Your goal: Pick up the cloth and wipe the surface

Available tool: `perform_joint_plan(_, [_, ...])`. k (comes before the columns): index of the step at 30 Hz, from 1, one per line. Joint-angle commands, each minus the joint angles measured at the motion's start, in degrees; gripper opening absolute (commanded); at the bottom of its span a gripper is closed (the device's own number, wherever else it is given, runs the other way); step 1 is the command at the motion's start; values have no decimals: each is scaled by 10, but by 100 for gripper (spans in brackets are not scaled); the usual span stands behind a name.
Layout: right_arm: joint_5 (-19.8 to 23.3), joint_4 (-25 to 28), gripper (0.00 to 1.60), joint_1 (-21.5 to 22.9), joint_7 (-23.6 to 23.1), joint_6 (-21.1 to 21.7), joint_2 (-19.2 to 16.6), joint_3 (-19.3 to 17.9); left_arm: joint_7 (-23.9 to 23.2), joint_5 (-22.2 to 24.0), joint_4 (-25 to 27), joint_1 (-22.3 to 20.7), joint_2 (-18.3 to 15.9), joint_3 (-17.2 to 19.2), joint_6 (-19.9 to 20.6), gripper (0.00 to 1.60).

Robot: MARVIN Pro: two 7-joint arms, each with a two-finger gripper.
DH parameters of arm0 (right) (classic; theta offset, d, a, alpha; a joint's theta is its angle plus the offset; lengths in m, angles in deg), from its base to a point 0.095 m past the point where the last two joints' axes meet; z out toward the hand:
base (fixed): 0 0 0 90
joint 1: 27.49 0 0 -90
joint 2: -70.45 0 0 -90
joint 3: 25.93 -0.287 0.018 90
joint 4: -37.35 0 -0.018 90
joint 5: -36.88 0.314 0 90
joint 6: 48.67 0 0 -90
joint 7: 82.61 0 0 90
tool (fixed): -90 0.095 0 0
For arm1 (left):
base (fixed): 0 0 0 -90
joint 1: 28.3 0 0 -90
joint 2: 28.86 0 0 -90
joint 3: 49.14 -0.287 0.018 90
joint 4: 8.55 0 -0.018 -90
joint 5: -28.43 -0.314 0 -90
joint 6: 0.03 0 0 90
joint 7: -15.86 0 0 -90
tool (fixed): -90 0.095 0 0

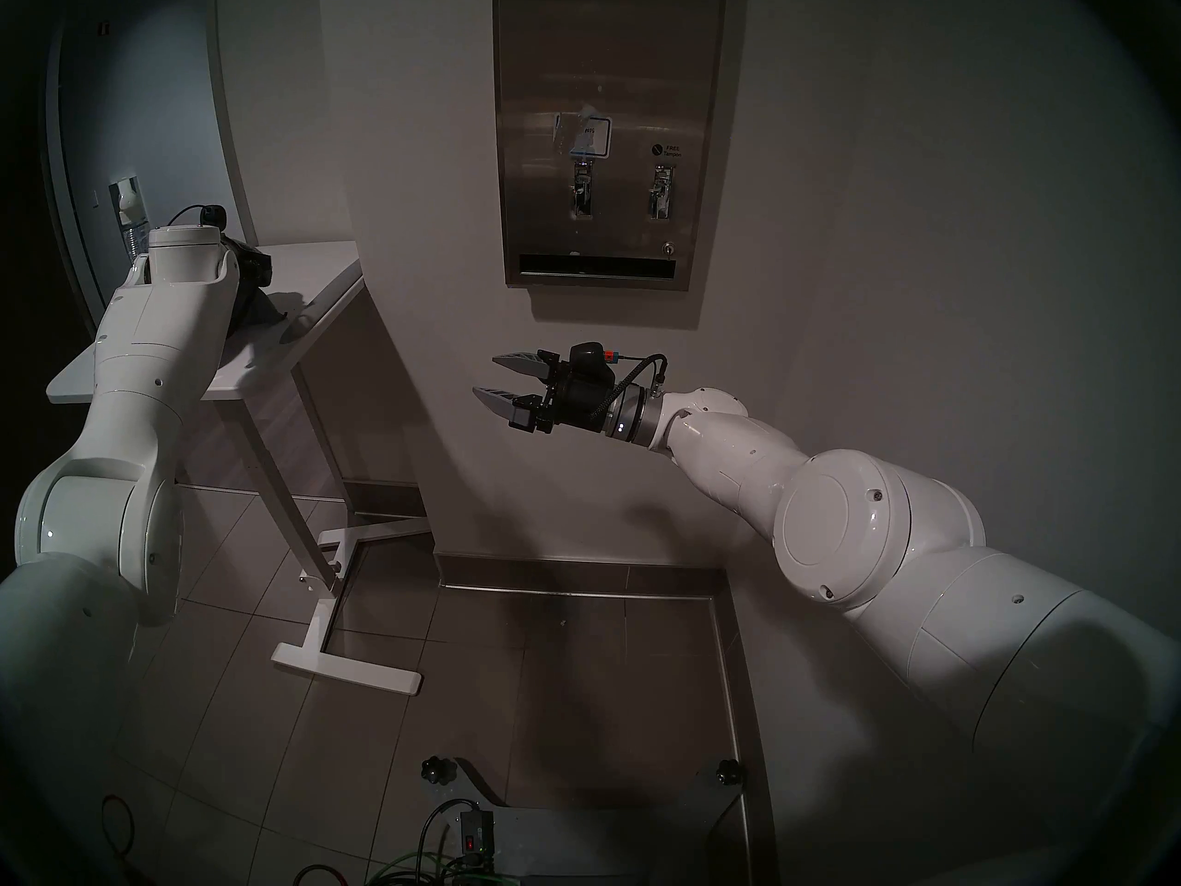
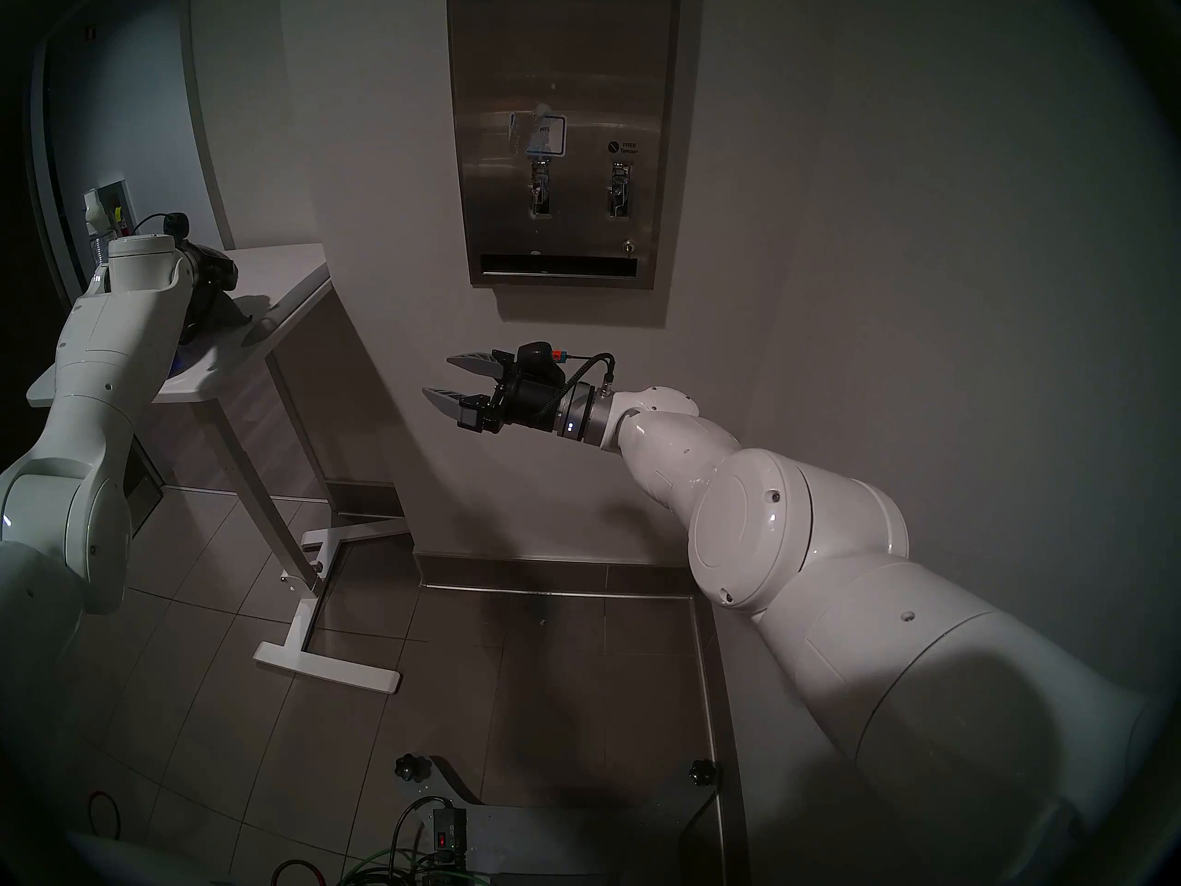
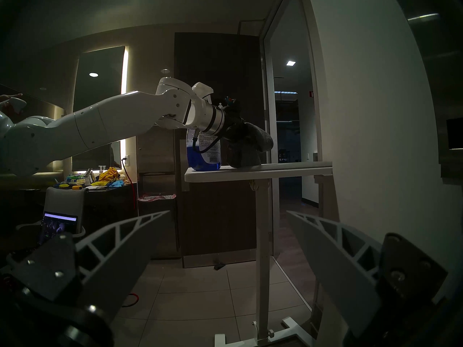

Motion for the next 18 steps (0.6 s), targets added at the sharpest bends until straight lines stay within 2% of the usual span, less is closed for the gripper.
perform_joint_plan(1, [6, 12, 160, 18, -3, 1, 6, -6, -4, -4, 2, -48, 1, -3, -9, 160])
perform_joint_plan(9, [6, 13, 160, 18, -5, 5, 6, -9, -24, -17, -2, -59, 7, -32, -9, 160])
perform_joint_plan(18, [5, 12, 160, 16, -7, 8, 4, -11, -66, -30, -1, -72, -5, -65, -4, 160])
